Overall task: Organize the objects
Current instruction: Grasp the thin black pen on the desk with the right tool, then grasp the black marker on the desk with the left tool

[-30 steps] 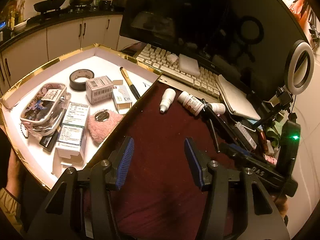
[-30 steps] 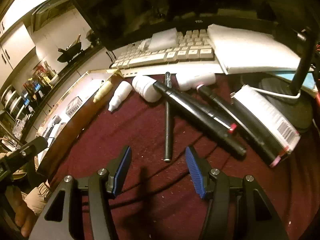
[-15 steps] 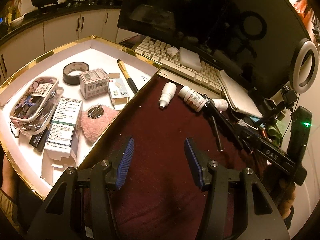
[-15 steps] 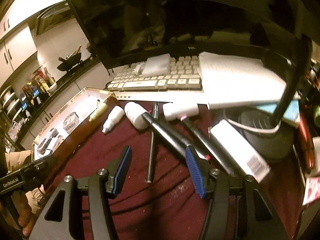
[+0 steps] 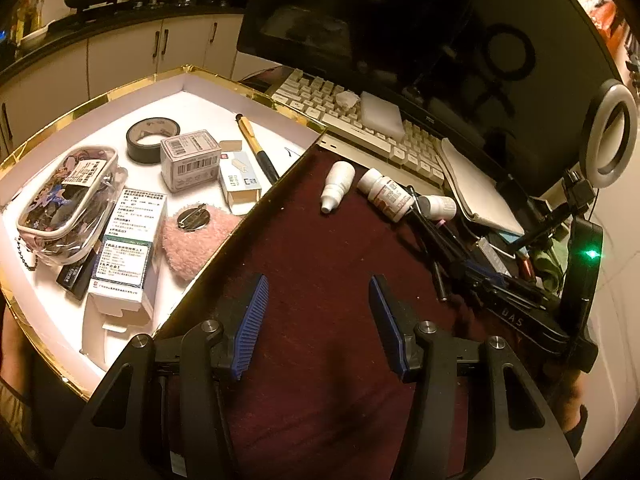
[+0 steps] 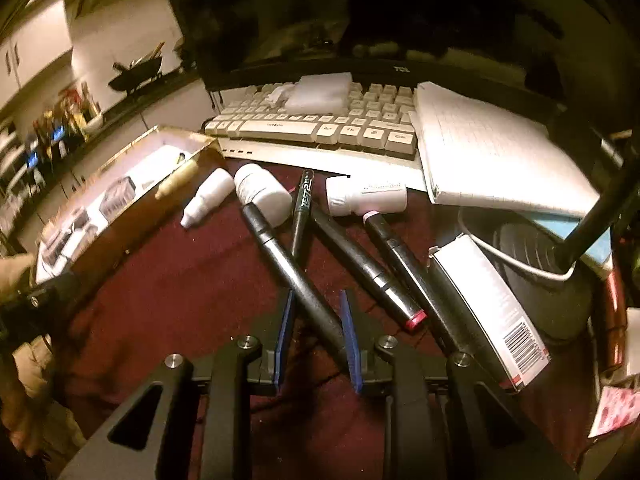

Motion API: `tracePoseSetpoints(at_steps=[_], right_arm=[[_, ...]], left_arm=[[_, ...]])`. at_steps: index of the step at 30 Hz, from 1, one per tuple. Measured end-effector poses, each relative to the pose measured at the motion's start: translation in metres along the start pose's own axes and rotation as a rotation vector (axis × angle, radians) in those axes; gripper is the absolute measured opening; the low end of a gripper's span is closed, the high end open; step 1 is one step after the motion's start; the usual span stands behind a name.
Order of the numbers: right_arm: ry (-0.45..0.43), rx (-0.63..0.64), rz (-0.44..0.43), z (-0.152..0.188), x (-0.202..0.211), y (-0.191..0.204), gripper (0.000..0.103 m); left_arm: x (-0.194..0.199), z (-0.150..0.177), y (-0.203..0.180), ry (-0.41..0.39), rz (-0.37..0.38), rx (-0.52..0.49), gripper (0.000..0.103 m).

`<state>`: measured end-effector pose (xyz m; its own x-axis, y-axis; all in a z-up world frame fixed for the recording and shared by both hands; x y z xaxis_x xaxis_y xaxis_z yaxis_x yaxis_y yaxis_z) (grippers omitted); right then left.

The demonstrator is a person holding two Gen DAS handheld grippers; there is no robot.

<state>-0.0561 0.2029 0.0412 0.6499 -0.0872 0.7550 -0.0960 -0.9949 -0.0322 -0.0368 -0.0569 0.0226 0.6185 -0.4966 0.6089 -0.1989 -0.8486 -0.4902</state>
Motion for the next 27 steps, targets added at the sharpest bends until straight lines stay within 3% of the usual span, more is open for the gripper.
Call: tracePoseSetpoints(at_steps=[7,10,17,23,27], right_arm=[[-0.01,0.068,-0.02,0.0,0.0,0.005,0.022],[-0.004,0.052,-0.085,0.003,0.004,0.008,0.013],[0.039,-0.007,-0.174,0.014,0.014,0.029,0.012],[0.075,0.015,-0.211,0.025,0.016,0.054,0.013],[0.032,0.003,-0.343,0.022,0.033,0.05,0.013]], left_arm=[[0.002,0.002,-0.002,0.004,0.003,0.003,0.052],[0.003,0.004,-0.005,0.007,0.0,-0.005,0.053],[-0.002,0.006,-0.005,0.032,0.011,0.003,0.053],[-0.01,0.009,0.0,0.068,0.025,0.048,0.053],[-0.012,0.008,-0.001,0.073,0.029,0.053,0.053]])
Point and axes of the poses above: each gripper's, at about its wrist camera, not at the fingertips, and x roughly against the way its jaws point, y to its left, z to its underside, the point moved 1 cm from there along -x, roughly the way its jaws point, and after that the axes turned 13 degrees about z, right-handed, at the moved point
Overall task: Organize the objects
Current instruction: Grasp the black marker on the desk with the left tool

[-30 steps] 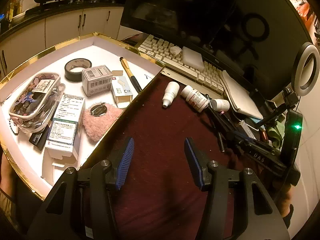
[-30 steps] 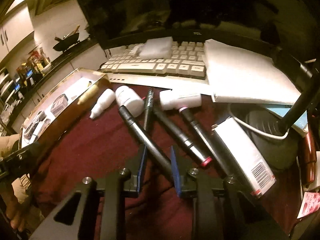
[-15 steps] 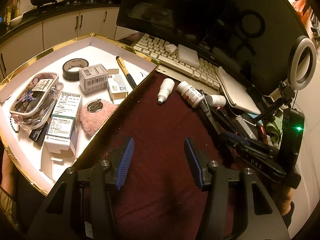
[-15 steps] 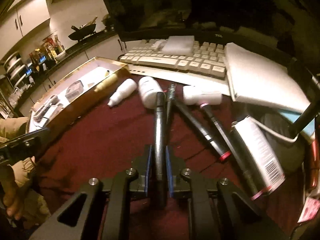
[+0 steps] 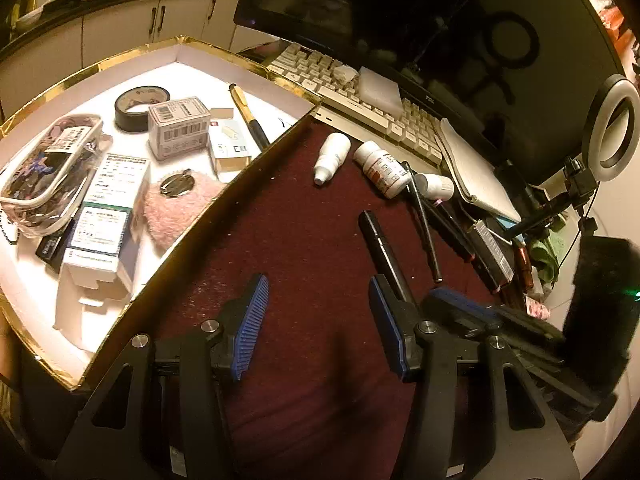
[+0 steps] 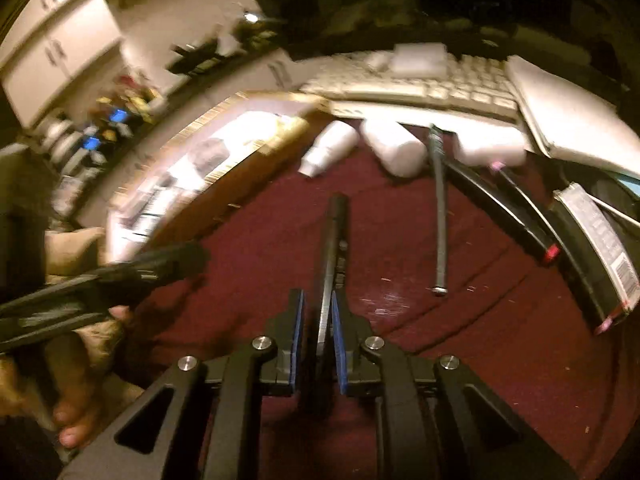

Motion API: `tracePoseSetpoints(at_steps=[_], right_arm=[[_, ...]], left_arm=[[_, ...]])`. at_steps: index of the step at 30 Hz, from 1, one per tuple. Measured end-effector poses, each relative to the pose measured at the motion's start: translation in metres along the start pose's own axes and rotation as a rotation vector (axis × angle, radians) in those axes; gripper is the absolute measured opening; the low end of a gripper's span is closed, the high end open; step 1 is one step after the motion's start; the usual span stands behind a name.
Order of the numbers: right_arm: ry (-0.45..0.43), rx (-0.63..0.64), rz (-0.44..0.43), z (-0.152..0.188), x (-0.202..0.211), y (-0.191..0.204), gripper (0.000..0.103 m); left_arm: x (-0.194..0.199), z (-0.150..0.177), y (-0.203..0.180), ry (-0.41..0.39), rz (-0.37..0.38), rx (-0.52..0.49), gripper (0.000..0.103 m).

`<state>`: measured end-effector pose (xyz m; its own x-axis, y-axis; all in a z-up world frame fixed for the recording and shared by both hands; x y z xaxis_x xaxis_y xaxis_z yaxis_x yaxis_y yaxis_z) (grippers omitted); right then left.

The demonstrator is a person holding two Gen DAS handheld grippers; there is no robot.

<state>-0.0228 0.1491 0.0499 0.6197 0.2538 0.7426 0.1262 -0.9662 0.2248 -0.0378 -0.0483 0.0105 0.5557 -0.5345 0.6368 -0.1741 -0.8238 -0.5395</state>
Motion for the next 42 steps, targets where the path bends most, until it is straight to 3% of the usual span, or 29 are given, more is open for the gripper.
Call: tracePoseSetpoints(at_steps=[6,12,13,15,16,20,24,31,35,40,41,42], right_arm=[[-0.056,-0.097,0.114,-0.009,0.015,-0.04,0.013],[-0.023,-0.147,0.155,-0.007,0.008,-0.062,0.014],[-0.018,-0.147,0.157,-0.007,0.006,-0.063,0.016],[-0.015,-0.145,0.16,-0.005,0.004,-0.063,0.038],[-0.017,-0.145,0.17,-0.005,0.004,-0.064,0.041],[-0.009,-0.145,0.2,-0.007,0.002,-0.068,0.041],[0.0,-0.13,0.22,-0.01,-0.002,-0.064,0.041],[0.004,-0.093,0.24,-0.025,-0.012,-0.052,0.041],[0.013,-0.065,0.261,-0.039,-0.028,-0.045,0.041],[0.031,-0.033,0.328,-0.052,-0.049,-0.043,0.04],[0.032,-0.033,0.341,-0.053,-0.051,-0.044,0.038],[0.026,-0.031,0.351,-0.053,-0.054,-0.045,0.03]], left_arm=[[-0.026,-0.003,-0.029,0.06,0.026,-0.075,0.053],[-0.066,-0.003,-0.053,0.164,0.034,-0.133,0.053],[-0.07,-0.002,-0.054,0.173,0.039,-0.135,0.053],[-0.08,-0.002,-0.057,0.191,0.026,-0.146,0.052],[-0.082,-0.001,-0.056,0.194,0.02,-0.148,0.052],[-0.082,0.002,-0.056,0.189,-0.016,-0.201,0.025],[-0.067,0.0,-0.04,0.194,-0.008,-0.205,0.015],[-0.03,0.007,-0.01,0.198,-0.064,-0.2,0.015],[-0.031,0.008,-0.006,0.194,-0.065,-0.18,0.019],[-0.038,0.007,-0.012,0.171,-0.089,-0.226,0.022],[-0.039,0.006,-0.011,0.165,-0.089,-0.23,0.023],[-0.04,0.006,-0.011,0.157,-0.093,-0.237,0.023]])
Point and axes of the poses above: each gripper's, at about its wrist camera, not at the fingertips, and x roughly against the way its jaws point, y to its left, z to its underside, the point moved 1 cm from there along -x, roughly the way its jaws point, and after that the axes turned 13 degrees about z, right-handed, at the moved point
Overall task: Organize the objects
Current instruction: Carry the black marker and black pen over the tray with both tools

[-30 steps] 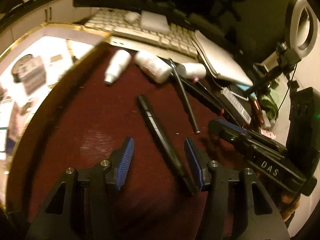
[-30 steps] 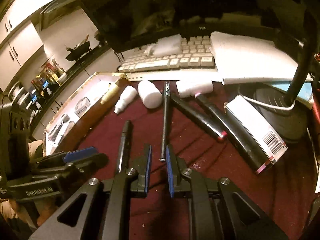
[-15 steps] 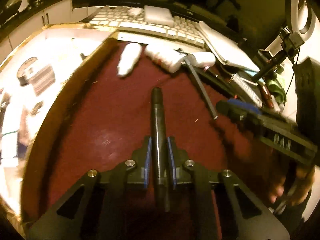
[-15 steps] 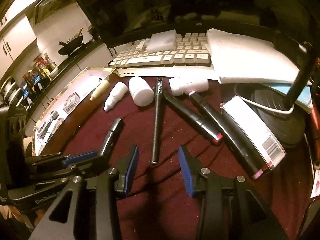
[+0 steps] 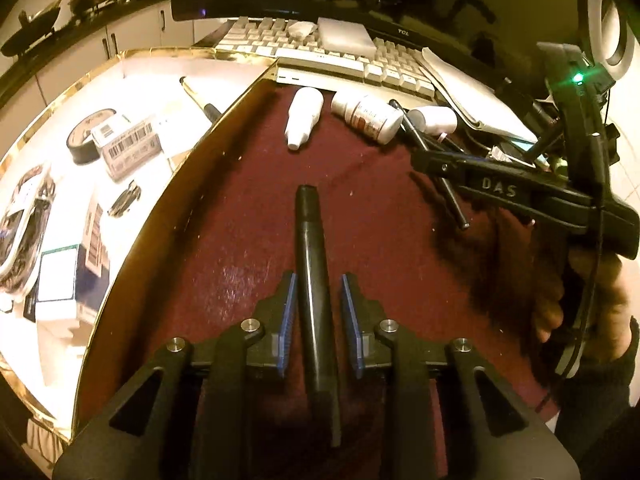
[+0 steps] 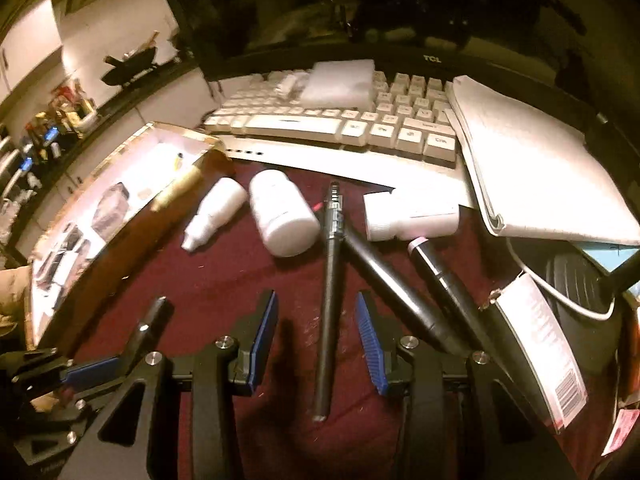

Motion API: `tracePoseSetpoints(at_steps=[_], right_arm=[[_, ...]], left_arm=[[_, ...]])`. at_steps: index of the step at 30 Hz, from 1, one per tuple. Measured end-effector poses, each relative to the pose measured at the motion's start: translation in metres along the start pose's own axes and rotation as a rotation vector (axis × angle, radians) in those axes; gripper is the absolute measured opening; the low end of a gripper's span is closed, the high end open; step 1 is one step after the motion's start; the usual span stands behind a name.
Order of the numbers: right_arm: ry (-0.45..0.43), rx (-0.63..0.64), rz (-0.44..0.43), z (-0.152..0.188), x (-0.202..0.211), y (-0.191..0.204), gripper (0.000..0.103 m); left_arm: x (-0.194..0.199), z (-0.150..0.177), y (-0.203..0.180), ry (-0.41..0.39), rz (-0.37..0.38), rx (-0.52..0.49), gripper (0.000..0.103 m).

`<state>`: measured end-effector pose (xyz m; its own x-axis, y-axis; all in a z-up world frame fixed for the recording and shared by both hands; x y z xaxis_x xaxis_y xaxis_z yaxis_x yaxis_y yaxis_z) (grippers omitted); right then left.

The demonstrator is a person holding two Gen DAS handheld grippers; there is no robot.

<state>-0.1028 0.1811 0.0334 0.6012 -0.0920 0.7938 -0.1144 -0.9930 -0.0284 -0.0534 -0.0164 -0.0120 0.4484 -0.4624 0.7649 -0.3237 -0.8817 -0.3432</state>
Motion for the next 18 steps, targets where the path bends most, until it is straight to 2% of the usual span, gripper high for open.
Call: tracePoseSetpoints(at_steps=[3,5,10,18], right_arm=[[-0.004,-0.017,0.0,0.002,-0.006,-0.004,0.012],[-0.008,-0.018,0.003,0.003,-0.007,-0.006,0.009],[0.01,-0.039,-0.002,0.008,0.0,-0.011,0.006],[0.02,-0.107,-0.067,0.042,0.028,-0.02,0.006]], left_arm=[[0.0,0.001,0.003,-0.022,0.008,0.006,0.022],[0.002,0.002,0.005,-0.031,0.002,0.013,0.015],[0.01,0.011,0.008,-0.039,0.01,0.024,0.015],[0.018,0.015,0.007,-0.07,0.033,0.063,0.015]])
Point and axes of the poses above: each gripper's, at about its wrist camera, not at the fingertips, and x roughly against the way its jaws point, y to its left, z to its underside, the point moved 1 cm from there along -x, roughly the way its jaws point, and after that the axes turned 13 degrees about z, right-handed, at the moved point
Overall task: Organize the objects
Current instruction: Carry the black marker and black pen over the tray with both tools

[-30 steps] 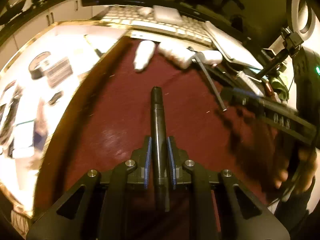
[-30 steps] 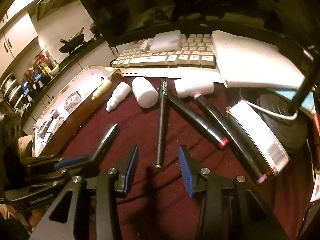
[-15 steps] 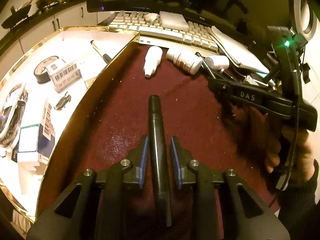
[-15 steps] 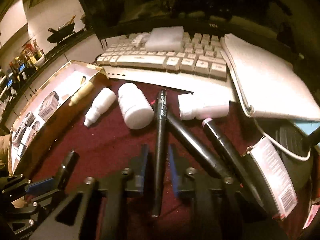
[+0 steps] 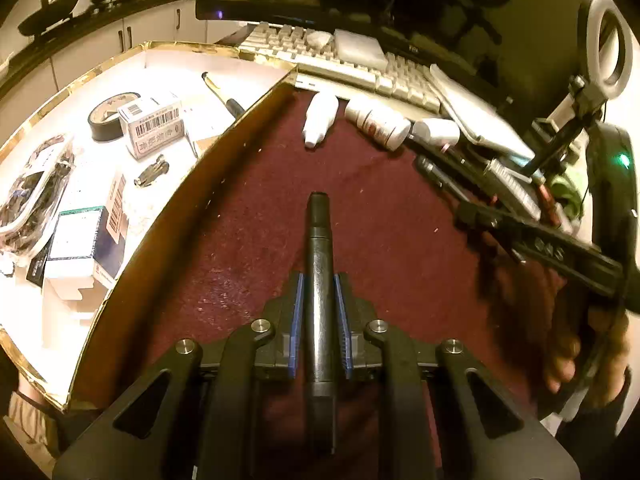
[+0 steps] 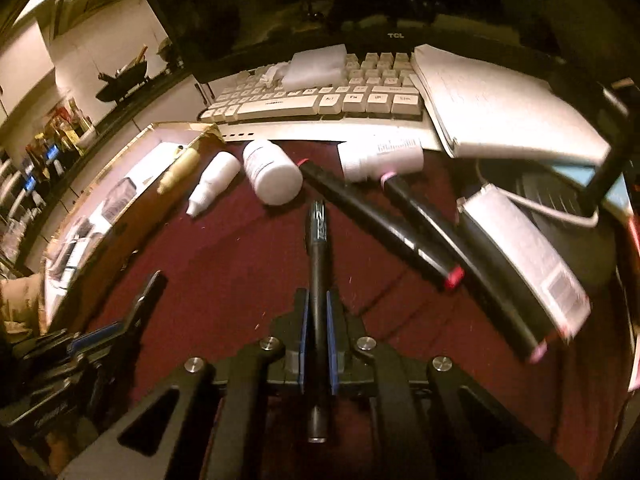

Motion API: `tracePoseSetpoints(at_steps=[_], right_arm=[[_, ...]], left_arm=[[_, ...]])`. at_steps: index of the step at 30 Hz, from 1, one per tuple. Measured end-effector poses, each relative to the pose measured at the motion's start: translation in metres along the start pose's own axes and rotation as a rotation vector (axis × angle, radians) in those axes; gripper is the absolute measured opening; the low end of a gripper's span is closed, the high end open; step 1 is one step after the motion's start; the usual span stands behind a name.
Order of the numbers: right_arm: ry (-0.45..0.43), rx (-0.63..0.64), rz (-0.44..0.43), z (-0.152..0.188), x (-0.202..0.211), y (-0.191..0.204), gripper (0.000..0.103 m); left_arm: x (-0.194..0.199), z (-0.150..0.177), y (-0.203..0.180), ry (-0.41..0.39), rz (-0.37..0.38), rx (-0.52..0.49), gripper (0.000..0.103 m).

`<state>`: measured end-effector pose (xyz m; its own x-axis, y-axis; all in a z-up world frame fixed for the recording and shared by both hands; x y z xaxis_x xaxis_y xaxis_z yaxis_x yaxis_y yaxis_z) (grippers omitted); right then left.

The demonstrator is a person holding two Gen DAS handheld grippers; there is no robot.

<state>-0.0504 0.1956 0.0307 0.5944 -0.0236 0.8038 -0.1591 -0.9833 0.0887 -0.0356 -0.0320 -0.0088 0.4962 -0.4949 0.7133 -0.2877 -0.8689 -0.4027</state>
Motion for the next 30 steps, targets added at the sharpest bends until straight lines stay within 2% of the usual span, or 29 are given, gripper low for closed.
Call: tracePoseSetpoints(at_steps=[3,9,23,30], right_arm=[[-0.048,-0.009,-0.057,0.003,0.022,0.003,0.006],[-0.105,0.056,-0.057,-0.001,0.049,0.03,0.006],[-0.1,0.11,-0.171,-0.01,0.049,0.073,0.006],[-0.122,0.158,-0.208,-0.028,0.052,0.099,0.006]], left_arm=[[0.011,-0.002,-0.002,-0.047,0.011,0.006,0.015],[0.025,-0.005,0.0,-0.068,0.027,0.022,0.015],[0.065,-0.022,0.021,-0.181,0.06,0.12,0.015],[0.089,-0.034,0.039,-0.254,0.041,0.162,0.015]])
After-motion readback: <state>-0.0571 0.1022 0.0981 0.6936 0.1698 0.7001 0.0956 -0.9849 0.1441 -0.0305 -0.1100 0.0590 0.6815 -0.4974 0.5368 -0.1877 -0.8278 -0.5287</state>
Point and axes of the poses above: each gripper's, at about its wrist camera, not at the fingertips, and x roughly against the way its jaws point, y to its left, z to its underside, the point moved 1 cm from there along -x, roughly the way its jaws point, and after that the axes turned 13 degrees about z, right-handed, at the moved point
